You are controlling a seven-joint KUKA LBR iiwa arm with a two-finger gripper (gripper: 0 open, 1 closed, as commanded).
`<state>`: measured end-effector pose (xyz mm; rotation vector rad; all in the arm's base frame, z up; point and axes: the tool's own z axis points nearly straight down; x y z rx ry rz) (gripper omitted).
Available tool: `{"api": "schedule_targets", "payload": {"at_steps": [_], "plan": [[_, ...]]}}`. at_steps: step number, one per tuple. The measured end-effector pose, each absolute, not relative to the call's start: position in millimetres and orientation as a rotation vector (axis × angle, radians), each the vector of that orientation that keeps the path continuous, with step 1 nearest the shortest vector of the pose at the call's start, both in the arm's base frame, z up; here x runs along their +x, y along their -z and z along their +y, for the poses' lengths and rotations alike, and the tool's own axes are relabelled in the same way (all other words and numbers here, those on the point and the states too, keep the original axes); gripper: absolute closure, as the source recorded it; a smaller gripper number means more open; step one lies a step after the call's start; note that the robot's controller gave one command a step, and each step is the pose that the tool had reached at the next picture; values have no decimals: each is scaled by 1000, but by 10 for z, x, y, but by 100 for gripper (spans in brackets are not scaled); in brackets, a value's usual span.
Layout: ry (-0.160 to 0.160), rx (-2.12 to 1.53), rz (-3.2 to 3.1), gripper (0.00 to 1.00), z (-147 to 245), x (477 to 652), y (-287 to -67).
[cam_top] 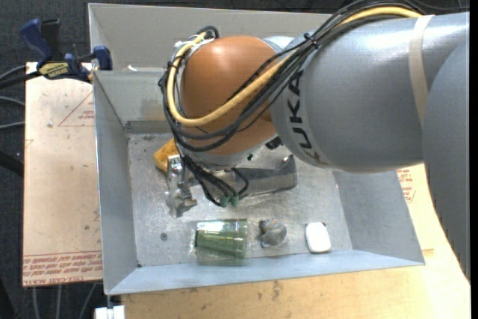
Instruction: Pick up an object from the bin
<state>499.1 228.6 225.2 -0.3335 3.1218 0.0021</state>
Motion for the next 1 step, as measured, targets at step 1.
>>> {"api": "schedule_targets", "payload": {"at_steps": [1], "plan": [[-1,-46,3143,0,2395,5123,-1892]]}}
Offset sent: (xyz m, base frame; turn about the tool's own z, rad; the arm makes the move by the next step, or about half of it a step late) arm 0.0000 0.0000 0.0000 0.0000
